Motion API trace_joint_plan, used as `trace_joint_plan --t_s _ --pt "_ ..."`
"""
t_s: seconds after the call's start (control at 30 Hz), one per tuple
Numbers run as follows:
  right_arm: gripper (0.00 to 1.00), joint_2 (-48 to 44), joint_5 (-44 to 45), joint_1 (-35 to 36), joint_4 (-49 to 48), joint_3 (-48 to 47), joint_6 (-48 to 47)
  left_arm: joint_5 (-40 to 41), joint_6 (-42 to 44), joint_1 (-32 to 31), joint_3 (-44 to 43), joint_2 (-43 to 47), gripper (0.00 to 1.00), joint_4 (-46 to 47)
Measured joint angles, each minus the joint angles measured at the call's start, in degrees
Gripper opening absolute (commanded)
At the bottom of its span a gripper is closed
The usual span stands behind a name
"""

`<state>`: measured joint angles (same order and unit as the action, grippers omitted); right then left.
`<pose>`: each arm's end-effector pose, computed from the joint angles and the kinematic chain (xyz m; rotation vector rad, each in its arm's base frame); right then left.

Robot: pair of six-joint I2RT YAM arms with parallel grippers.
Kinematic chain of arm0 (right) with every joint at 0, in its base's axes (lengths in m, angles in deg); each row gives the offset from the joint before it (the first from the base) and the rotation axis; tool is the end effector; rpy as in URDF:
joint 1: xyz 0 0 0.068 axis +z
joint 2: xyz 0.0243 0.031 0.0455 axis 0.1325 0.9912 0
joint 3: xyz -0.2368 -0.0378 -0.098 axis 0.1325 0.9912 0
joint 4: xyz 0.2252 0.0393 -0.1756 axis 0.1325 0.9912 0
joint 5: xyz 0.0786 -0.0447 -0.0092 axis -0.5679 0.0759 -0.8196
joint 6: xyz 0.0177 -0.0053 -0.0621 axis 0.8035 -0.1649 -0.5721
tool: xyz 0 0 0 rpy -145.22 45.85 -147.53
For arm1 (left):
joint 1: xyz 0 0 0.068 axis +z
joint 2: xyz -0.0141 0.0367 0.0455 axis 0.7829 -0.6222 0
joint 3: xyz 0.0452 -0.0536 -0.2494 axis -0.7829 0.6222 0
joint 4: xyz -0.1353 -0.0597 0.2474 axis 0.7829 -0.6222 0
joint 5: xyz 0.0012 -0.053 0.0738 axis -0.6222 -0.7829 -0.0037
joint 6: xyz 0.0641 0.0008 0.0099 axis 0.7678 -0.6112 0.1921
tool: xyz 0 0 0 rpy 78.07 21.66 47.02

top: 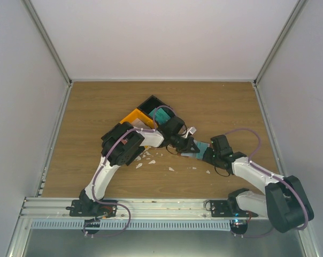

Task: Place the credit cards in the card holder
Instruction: Insert the credit card into the card holder.

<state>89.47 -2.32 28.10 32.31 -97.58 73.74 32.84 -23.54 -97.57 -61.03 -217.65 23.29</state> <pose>0.2105 0.0777 0.0923 0.6165 2.5859 0.3893 0.3077 -0.3717 0.0528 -0.4925 -2.6455 1.6074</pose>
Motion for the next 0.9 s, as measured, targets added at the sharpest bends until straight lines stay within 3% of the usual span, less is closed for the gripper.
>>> trace_joint_plan --t_s 0.9 --pt "0.35 2.7 1.7 0.0 0.4 -1.9 -0.1 -5.7 9.8 0.2 -9.0 -4.0 0.00 -10.7"
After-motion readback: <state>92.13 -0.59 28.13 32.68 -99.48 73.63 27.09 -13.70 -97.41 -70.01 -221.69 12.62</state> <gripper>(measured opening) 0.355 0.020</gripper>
